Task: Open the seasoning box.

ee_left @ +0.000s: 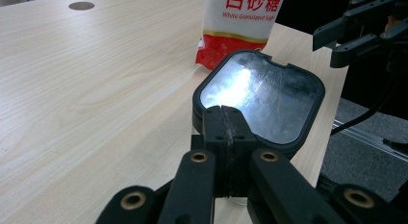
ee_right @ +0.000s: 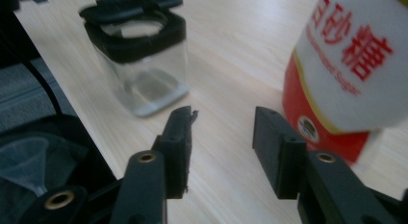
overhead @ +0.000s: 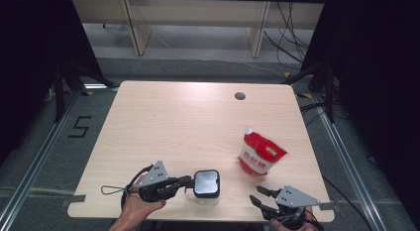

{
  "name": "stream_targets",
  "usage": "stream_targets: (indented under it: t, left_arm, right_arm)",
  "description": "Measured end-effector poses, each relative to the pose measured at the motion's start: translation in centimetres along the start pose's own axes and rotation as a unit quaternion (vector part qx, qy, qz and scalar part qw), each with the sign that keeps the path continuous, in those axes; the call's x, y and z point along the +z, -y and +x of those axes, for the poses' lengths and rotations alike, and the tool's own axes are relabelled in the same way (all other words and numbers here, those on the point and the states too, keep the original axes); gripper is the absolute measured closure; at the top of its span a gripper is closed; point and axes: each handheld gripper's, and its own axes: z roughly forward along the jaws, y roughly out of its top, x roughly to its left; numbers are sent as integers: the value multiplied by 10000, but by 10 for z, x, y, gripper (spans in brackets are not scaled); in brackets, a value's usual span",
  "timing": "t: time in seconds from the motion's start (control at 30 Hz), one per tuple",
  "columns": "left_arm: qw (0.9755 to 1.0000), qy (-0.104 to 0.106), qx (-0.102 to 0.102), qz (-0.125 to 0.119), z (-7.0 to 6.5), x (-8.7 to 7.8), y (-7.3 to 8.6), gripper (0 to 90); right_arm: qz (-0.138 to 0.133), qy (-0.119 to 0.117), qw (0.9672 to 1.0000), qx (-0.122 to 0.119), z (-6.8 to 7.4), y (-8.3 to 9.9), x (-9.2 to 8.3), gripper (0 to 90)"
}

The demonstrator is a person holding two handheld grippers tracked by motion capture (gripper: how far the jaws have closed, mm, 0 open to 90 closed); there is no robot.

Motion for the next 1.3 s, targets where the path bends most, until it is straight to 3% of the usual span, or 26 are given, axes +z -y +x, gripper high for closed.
stream_targets:
  t: [0.03,0.27,0.33,0.5,0.53,0.77,0.97,1.3]
  left_arm:
    - [10000,11,-17,-13,0,0,0,892]
    - [10000,10,11,-8,1,0,1,893]
    - [10000,13,22,-21,1,0,1,893]
    - [10000,-9,18,-9,1,0,1,893]
    - [10000,-12,16,-12,0,0,1,893]
    - [10000,-14,10,-20,1,0,1,893]
    - [10000,-32,29,-2,1,-1,2,893]
    - [10000,2,8,7,2,-1,2,892]
  right_arm:
    - [-91,-142,9998,-85,2,-4,5,643]
    - [-152,-215,9985,-484,9,-16,17,709]
    - [-214,-271,9985,-432,10,-18,19,734]
    - [-322,-590,9953,-696,17,-30,33,817]
    - [-313,-574,9958,-638,19,-31,34,822]
    - [-321,-672,9935,-864,27,-40,51,856]
    - [-285,-792,9911,-1030,31,-45,57,875]
    - [-326,-852,9897,-1102,36,-50,66,875]
